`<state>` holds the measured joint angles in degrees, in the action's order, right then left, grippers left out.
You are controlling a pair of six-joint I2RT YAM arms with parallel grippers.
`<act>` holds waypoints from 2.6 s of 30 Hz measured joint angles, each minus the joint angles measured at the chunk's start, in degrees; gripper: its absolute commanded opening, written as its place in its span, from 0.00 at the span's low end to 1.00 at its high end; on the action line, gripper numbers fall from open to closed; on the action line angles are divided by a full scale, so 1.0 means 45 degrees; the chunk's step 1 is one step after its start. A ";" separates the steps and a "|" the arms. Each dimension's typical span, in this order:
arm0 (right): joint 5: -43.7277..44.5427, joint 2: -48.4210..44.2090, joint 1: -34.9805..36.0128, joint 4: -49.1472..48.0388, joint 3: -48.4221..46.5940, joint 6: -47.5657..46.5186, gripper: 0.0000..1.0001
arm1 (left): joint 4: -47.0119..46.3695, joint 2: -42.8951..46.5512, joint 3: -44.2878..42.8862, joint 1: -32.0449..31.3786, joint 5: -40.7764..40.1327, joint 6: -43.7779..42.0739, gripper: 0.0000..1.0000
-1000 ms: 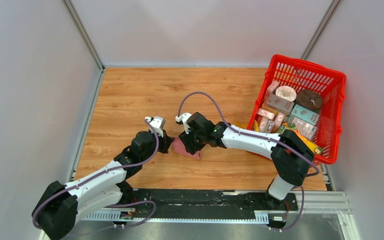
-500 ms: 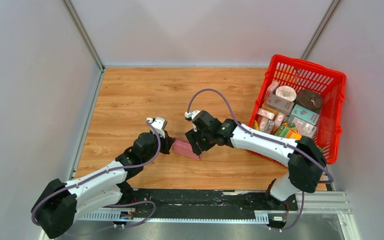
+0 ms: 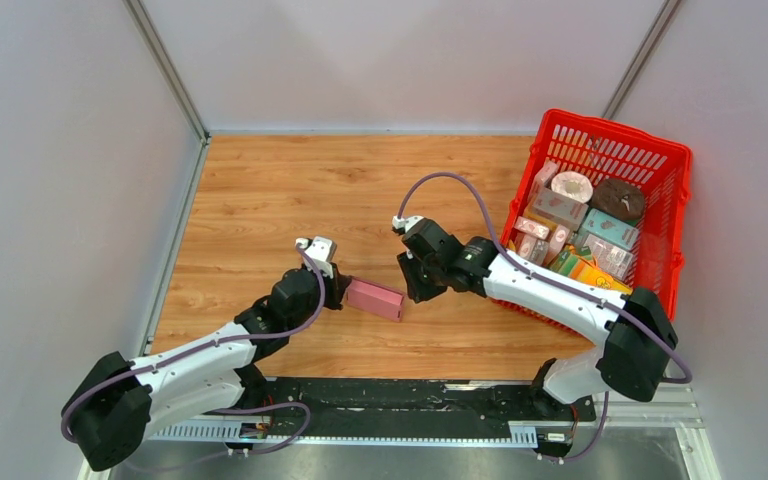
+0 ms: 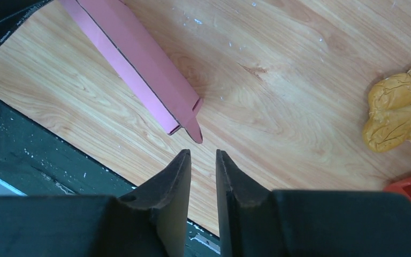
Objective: Fold the paper box
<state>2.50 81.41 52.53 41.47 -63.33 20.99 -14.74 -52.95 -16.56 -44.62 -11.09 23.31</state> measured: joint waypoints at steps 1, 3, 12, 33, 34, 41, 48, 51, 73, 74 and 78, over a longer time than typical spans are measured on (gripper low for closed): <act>0.0005 0.0010 0.0000 -0.0005 0.0000 0.0010 0.25 | -0.0019 -0.0015 0.0000 -0.0015 -0.0024 0.0005 0.00; 0.0005 0.0102 0.0000 -0.0015 0.0000 0.0019 0.25 | -0.0019 -0.0019 0.0000 -0.0049 -0.0092 0.0039 0.00; -0.0568 0.0486 -0.0005 -0.0092 0.0010 -0.0151 0.45 | -0.0015 -0.0015 0.0000 -0.0102 -0.0199 0.0087 0.00; -0.0855 0.1025 -0.0005 -0.0801 0.0155 -0.0602 0.07 | 0.0112 0.0083 0.0000 -0.0185 -0.0282 0.0087 0.00; -0.0860 0.1030 -0.0005 -0.0801 0.0146 -0.0578 0.01 | 0.0112 0.0083 0.0000 -0.0189 -0.0282 0.0087 0.00; -0.0913 0.1073 -0.0019 -0.0651 -0.0024 0.0083 0.00 | 0.0185 0.0146 0.0000 -0.0248 -0.0355 0.0087 0.00; -0.1525 0.1083 -0.0165 -0.0491 -0.0233 0.1894 0.00 | 0.0379 0.0248 0.0005 -0.0321 -0.0631 0.0097 0.00; -0.1933 0.1083 -0.0301 -0.0476 -0.0233 0.2438 0.00 | 0.0389 0.0257 0.0005 -0.0340 -0.0699 0.0107 0.00; -0.2861 0.1277 -0.0389 -0.1360 0.0160 0.3109 0.72 | 0.0287 0.0408 0.0175 -0.0559 -0.0860 0.0272 0.00; -0.2696 0.1248 -0.0384 -0.1496 0.0185 0.2749 0.75 | 0.0287 0.0408 0.0175 -0.0573 -0.0840 0.0282 0.00; -0.2327 0.0714 -0.0350 -0.2161 0.0588 0.0491 0.80 | 0.0311 0.0423 0.0175 -0.0593 -0.0787 0.0287 0.00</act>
<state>-7.97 84.62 50.96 31.75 -60.69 23.20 -13.34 -51.05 -15.77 -47.29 -14.63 24.60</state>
